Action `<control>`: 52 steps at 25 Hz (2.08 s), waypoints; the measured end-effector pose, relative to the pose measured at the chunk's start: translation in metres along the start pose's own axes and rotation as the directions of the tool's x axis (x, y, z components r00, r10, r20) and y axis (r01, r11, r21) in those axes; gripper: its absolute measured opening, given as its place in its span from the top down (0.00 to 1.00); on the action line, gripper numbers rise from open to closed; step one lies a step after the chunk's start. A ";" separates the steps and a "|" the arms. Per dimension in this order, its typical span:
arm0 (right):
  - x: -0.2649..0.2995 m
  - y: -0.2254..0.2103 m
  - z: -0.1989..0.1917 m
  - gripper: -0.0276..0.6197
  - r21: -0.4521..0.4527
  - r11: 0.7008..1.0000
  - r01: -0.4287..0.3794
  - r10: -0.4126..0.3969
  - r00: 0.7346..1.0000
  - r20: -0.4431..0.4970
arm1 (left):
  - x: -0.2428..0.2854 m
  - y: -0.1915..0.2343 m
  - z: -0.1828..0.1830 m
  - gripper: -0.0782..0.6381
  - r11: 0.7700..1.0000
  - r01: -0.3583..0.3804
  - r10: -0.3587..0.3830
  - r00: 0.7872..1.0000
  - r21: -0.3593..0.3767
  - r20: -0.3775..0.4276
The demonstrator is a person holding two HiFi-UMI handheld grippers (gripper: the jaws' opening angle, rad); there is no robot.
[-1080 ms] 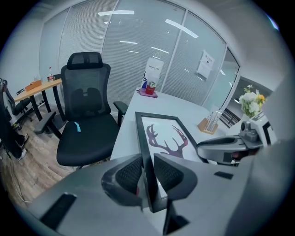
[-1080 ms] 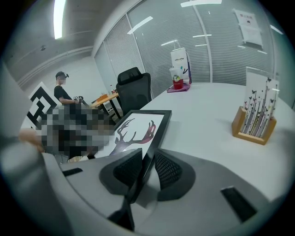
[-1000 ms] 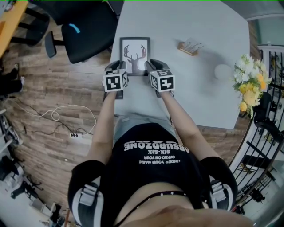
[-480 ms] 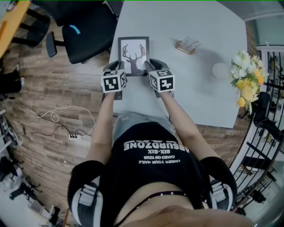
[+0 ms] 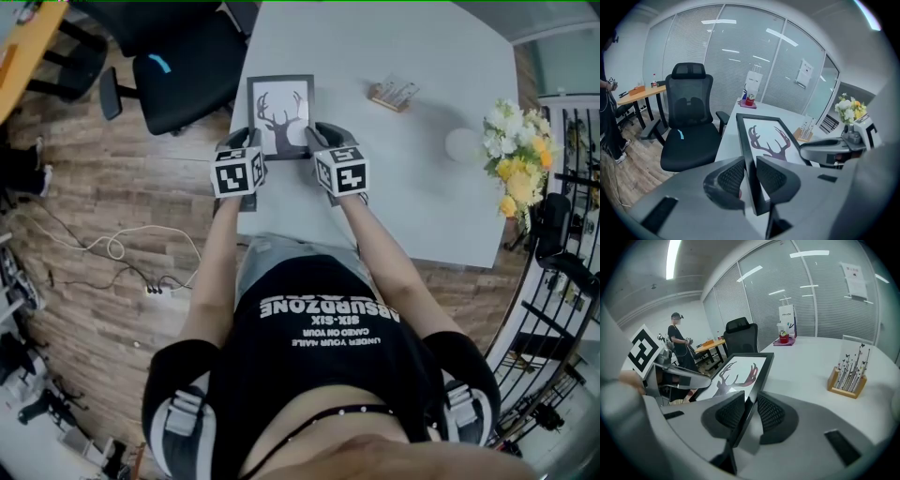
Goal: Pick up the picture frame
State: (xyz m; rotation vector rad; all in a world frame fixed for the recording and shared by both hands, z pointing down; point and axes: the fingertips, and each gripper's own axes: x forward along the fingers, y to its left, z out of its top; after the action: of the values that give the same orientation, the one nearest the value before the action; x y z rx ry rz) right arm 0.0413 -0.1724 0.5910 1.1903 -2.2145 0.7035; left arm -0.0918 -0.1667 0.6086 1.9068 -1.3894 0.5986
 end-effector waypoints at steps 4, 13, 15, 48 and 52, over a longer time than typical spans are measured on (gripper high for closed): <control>-0.006 0.004 0.005 0.81 -0.011 1.000 0.002 -0.002 1.000 0.018 | -0.009 -0.001 0.003 0.76 1.000 -0.003 0.002 1.000 0.003 0.010; -0.022 0.011 0.019 0.81 -0.016 1.000 0.008 -0.007 0.998 0.063 | -0.027 -0.007 0.019 0.76 0.998 0.002 -0.005 0.999 0.056 0.053; -0.027 0.013 0.023 0.81 -0.017 1.000 0.010 -0.009 0.997 0.078 | -0.032 -0.009 0.022 0.76 0.998 0.005 -0.009 0.998 0.058 0.065; -0.137 0.047 0.060 0.81 -0.018 1.000 0.000 0.005 0.954 0.300 | -0.141 -0.060 0.055 0.76 0.990 0.045 -0.082 0.957 0.136 0.278; -0.144 0.049 0.058 0.81 -0.018 1.000 -0.006 0.012 0.951 0.308 | -0.147 -0.064 0.055 0.76 0.989 0.047 -0.085 0.955 0.138 0.284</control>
State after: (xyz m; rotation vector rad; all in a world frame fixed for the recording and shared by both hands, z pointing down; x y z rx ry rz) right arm 0.0564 -0.1035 0.4445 1.3602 -2.4748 0.5288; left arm -0.0801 -0.1039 0.4519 2.2060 -1.4890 0.3951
